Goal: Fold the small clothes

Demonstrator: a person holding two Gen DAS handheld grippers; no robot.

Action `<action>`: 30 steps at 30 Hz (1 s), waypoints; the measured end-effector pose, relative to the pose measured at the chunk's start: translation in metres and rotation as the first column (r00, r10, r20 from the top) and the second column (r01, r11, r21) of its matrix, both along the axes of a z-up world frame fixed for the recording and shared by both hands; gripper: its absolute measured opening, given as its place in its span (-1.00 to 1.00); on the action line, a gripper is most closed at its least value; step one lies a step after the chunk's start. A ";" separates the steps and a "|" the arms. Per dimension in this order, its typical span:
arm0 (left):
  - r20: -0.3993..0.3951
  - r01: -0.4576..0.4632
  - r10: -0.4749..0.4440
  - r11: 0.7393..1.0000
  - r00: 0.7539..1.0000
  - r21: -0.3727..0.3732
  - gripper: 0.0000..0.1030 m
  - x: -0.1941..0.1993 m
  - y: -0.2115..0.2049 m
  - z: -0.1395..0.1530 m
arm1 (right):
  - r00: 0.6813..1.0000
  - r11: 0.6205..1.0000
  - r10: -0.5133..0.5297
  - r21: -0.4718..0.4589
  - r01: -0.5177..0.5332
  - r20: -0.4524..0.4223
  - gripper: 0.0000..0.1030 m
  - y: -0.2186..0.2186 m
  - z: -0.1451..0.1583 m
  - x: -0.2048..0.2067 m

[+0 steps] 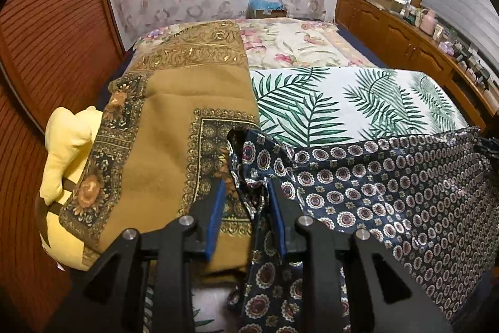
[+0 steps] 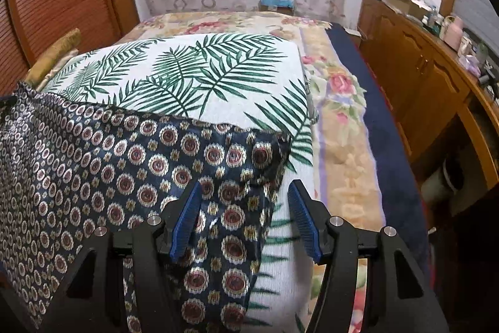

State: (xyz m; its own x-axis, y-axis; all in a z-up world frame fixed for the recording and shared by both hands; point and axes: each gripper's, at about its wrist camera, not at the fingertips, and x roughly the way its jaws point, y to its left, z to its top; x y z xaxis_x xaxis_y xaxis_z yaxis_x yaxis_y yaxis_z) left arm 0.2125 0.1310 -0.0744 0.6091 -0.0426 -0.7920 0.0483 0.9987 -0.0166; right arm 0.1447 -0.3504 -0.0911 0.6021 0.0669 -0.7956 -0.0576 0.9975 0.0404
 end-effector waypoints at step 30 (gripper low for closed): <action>0.262 0.067 -0.078 0.997 0.962 0.049 -0.97 -0.035 -0.034 0.069 | 0.960 0.995 0.098 0.008 -0.104 0.264 -0.97 0.019 0.065 -0.014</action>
